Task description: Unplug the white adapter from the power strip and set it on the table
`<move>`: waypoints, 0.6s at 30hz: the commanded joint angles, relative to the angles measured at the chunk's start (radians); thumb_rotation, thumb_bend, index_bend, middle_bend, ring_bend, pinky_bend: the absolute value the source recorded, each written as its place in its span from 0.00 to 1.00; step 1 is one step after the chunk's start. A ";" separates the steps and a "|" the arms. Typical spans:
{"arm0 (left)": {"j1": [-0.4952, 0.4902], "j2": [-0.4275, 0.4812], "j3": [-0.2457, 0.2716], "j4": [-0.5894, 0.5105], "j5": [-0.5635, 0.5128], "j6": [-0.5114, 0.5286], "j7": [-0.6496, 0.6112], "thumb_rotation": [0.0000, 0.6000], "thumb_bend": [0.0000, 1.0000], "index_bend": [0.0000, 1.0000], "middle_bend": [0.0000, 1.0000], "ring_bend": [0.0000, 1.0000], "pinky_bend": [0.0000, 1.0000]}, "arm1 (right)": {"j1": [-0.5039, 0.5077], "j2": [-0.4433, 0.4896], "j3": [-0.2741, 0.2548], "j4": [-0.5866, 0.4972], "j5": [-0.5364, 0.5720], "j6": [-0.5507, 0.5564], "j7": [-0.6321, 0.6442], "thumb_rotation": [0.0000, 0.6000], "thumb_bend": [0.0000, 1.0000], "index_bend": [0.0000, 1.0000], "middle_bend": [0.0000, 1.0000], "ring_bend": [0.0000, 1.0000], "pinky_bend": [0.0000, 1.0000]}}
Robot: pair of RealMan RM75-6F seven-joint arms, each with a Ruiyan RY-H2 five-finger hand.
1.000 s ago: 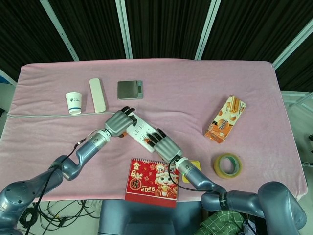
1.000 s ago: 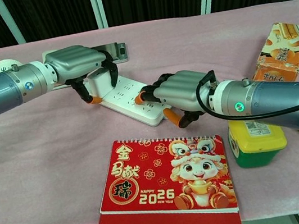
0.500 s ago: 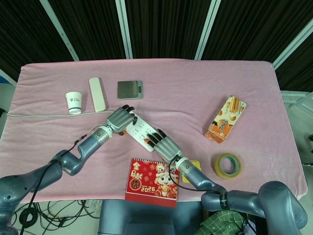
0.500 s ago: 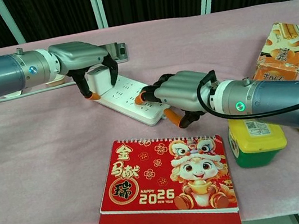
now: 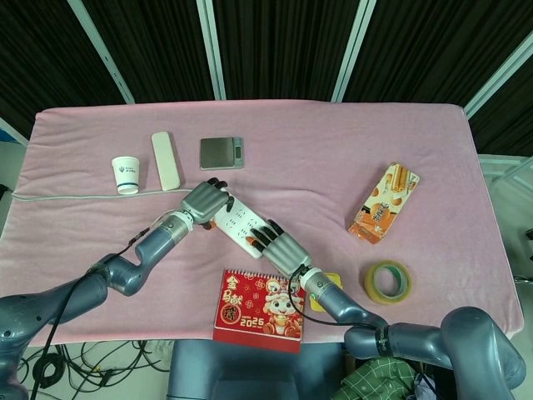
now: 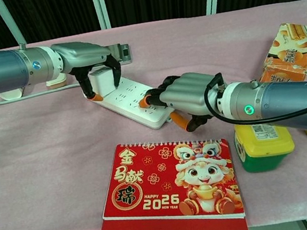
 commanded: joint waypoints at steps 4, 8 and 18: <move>0.042 -0.047 0.034 0.032 0.096 0.175 0.012 1.00 0.64 0.62 0.59 0.15 0.19 | 0.001 0.002 -0.006 -0.005 0.010 -0.005 -0.009 1.00 0.74 0.27 0.17 0.15 0.05; 0.066 -0.081 0.065 0.084 0.178 0.273 -0.057 1.00 0.64 0.63 0.59 0.16 0.21 | -0.001 0.003 -0.009 -0.006 0.018 -0.003 -0.010 1.00 0.74 0.27 0.18 0.16 0.05; 0.102 -0.141 0.133 0.238 0.298 0.391 -0.235 1.00 0.64 0.63 0.60 0.18 0.24 | 0.007 0.006 -0.017 -0.010 0.034 -0.015 -0.023 1.00 0.74 0.32 0.22 0.18 0.05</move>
